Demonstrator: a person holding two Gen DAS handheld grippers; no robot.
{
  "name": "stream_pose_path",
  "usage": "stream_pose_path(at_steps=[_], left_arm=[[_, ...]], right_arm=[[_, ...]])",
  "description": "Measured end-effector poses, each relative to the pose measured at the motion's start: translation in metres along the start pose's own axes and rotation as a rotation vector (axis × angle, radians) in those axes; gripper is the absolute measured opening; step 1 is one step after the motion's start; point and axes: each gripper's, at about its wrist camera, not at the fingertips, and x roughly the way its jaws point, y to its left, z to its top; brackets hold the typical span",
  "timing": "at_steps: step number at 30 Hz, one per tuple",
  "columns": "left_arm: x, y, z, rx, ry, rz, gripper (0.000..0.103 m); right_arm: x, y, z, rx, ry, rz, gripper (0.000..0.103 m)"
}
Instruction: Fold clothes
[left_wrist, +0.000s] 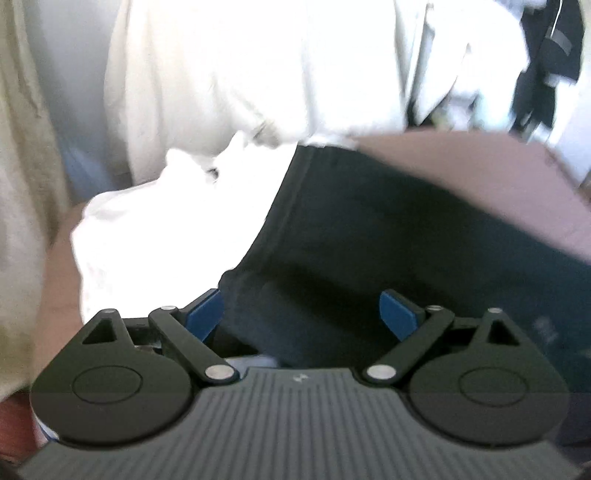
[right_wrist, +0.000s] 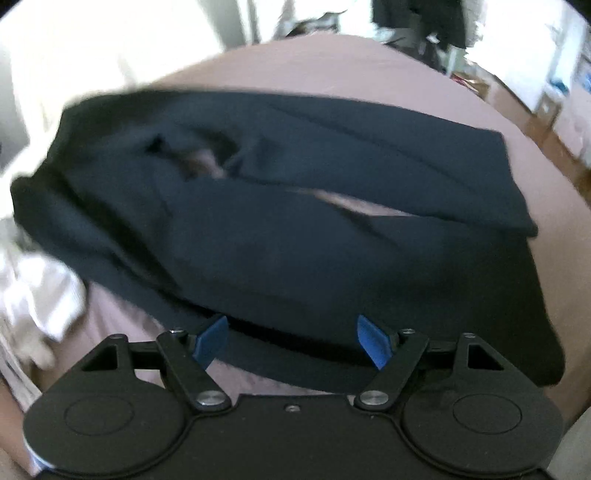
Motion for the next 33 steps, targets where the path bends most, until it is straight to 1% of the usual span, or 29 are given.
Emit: stream_pose_path(at_steps=[3,5,7,8,9,10,11,13,15,16,17,18,19,20,21,22,23,25,27,29,30,31,32,33], left_arm=[[0.010,0.016,0.001,-0.045,0.061,-0.021,0.095],[0.026,0.023,-0.002,-0.063,0.137,-0.011,0.095],[0.037,0.032,-0.002,-0.105,0.200,-0.042,0.095],[0.043,0.036,-0.002,-0.127,0.224,-0.058,0.095],[0.047,0.039,-0.004,-0.136,0.238,-0.061,0.095],[0.054,0.040,-0.008,-0.132,0.255,-0.046,0.095],[0.064,0.039,-0.011,-0.114,0.275,-0.019,0.095],[0.077,0.028,-0.012,-0.036,0.301,0.052,0.095],[0.088,0.017,-0.012,0.052,0.324,0.127,0.095],[0.092,0.011,-0.012,0.087,0.328,0.151,0.095],[0.092,0.007,-0.011,0.097,0.320,0.148,0.095],[0.092,0.006,-0.008,0.081,0.309,0.128,0.095],[0.092,0.007,-0.005,0.048,0.296,0.099,0.095],[0.092,0.007,-0.002,0.025,0.286,0.073,0.090],[0.093,0.007,0.001,0.020,0.280,0.050,0.083],[0.095,0.007,0.003,0.014,0.278,0.036,0.062],[0.097,0.010,0.002,0.006,0.283,0.036,0.048],[0.100,0.015,0.001,-0.009,0.293,0.038,0.037],[0.104,0.020,0.000,-0.024,0.303,0.039,0.037],[0.107,0.025,-0.001,-0.039,0.314,0.040,0.045],[0.109,0.027,-0.002,-0.046,0.319,0.041,0.047],[0.111,0.030,-0.002,-0.054,0.324,0.042,0.054],[0.112,0.032,-0.003,-0.062,0.329,0.042,0.059],[0.115,0.034,-0.003,-0.067,0.336,0.041,0.059]], right_arm=[[-0.015,-0.018,0.002,0.103,-0.043,0.006,0.081],[-0.021,-0.024,0.002,0.157,-0.055,0.062,0.081],[-0.024,-0.028,0.002,0.190,-0.051,0.120,0.081],[-0.022,-0.029,0.001,0.195,-0.043,0.120,0.081],[-0.020,-0.031,0.001,0.201,-0.033,0.093,0.081],[-0.018,-0.033,0.000,0.206,-0.024,0.065,0.081],[-0.016,-0.038,0.000,0.223,-0.010,0.022,0.081],[-0.014,-0.052,0.001,0.260,0.012,-0.047,0.081],[-0.021,-0.065,0.000,0.214,-0.036,-0.170,0.081],[-0.024,-0.071,0.000,0.189,-0.061,-0.232,0.082],[-0.027,-0.078,0.000,0.164,-0.085,-0.294,0.082],[-0.030,-0.087,-0.003,0.175,-0.099,-0.345,0.082],[-0.031,-0.101,-0.008,0.238,-0.102,-0.354,0.082],[-0.032,-0.116,-0.014,0.304,-0.105,-0.360,0.082],[-0.031,-0.134,-0.021,0.415,-0.106,-0.313,0.082],[-0.031,-0.150,-0.028,0.511,-0.110,-0.253,0.082],[-0.026,-0.164,-0.038,0.604,-0.124,-0.164,0.082],[-0.017,-0.194,-0.057,0.788,-0.154,0.021,0.082],[-0.002,-0.209,-0.075,0.935,-0.133,0.098,0.082],[0.014,-0.210,-0.086,0.996,-0.098,0.094,0.082],[0.022,-0.209,-0.089,1.002,-0.080,0.080,0.082],[0.029,-0.209,-0.091,1.008,-0.062,0.066,0.082],[0.036,-0.209,-0.092,1.010,-0.048,0.048,0.082],[0.042,-0.209,-0.092,1.012,-0.031,0.032,0.082]])
